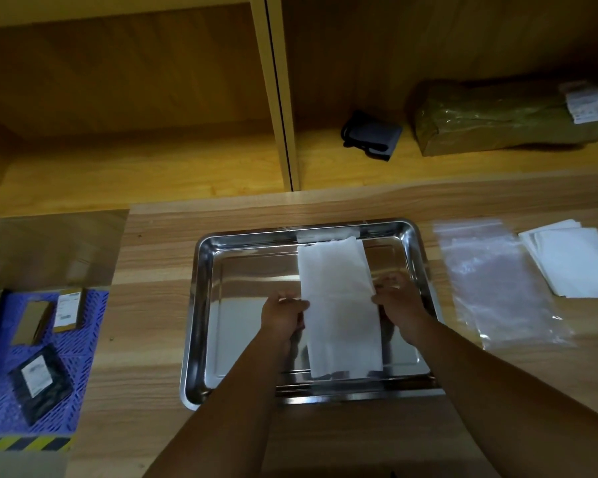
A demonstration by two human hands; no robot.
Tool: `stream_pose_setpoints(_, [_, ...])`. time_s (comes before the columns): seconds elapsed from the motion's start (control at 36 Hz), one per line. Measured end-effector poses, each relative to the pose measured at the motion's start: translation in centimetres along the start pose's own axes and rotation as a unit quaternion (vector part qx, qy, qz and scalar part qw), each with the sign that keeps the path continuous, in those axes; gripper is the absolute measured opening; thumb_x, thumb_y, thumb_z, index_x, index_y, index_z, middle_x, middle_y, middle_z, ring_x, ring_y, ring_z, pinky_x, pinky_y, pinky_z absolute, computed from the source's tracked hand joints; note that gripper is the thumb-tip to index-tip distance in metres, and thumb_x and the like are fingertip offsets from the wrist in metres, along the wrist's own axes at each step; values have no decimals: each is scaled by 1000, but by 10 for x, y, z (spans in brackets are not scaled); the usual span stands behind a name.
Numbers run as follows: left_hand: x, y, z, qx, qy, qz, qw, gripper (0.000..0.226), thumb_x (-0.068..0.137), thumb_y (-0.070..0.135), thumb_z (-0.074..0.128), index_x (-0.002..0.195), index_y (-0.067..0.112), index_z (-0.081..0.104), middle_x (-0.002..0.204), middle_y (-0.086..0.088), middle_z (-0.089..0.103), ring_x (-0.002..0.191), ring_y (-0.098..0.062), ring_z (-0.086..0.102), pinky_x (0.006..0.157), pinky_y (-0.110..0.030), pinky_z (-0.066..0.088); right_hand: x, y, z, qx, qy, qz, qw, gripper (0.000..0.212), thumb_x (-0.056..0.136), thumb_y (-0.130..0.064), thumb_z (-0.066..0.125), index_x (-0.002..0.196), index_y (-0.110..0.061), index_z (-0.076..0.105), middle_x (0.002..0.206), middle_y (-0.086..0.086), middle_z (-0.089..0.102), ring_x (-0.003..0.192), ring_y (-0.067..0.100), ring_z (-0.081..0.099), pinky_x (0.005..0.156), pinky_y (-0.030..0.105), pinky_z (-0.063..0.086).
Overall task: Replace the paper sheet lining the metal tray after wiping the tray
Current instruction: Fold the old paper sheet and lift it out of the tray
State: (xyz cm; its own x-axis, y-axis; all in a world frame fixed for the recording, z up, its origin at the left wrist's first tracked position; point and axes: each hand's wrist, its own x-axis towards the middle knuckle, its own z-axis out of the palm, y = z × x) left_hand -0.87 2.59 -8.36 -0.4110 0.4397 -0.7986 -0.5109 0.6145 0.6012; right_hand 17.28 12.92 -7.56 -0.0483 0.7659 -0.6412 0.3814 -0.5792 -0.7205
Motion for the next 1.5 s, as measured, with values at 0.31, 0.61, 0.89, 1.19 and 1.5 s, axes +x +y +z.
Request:
stream_pose_setpoints(0.31, [-24, 39, -7, 94, -111, 91, 985, 29, 84, 0, 69, 106, 19, 73, 86, -15, 64, 53, -12, 64, 47, -18, 51, -11, -31, -24, 8, -58, -54, 997, 32, 80, 15, 64, 102, -7, 71, 108, 15, 69, 82, 22, 65, 63, 25, 57])
stream_pose_setpoints(0.61, [-47, 75, -5, 164, -45, 225, 960, 22, 74, -3, 77, 90, 12, 78, 92, -9, 75, 88, -26, 69, 88, -43, 57, -38, -73, -31, -50, -18, -152, 987, 34, 75, 25, 61, 106, 11, 67, 104, 20, 66, 91, 29, 61, 69, 25, 52])
stream_pose_setpoints(0.89, [-61, 102, -4, 215, -37, 309, 926, 8, 81, 2, 73, 89, 3, 73, 83, 0, 67, 71, -3, 57, 62, -13, 47, -47, -89, -39, -147, -5, -252, 956, 15, 77, 5, 69, 75, -9, 67, 91, 11, 64, 84, 21, 57, 74, 28, 43])
stream_pose_setpoints(1.19, [-86, 143, -9, 140, -223, 269, 926, 8, 69, 21, 54, 69, 14, 50, 74, -5, 48, 76, -21, 46, 72, -34, 36, -73, -130, -58, 109, -226, -139, 958, 25, 92, -1, 50, 71, -15, 46, 60, 2, 43, 52, 15, 44, 52, 27, 40])
stream_pose_setpoints(1.5, [-93, 126, -18, -51, -371, 33, 927, 44, 92, 25, 38, 120, 0, 62, 106, -19, 66, 91, -29, 64, 79, -39, 51, -83, -113, -49, 238, -272, -47, 931, 28, 95, -23, 47, 97, -4, 68, 90, 14, 73, 80, 27, 70, 69, 33, 56])
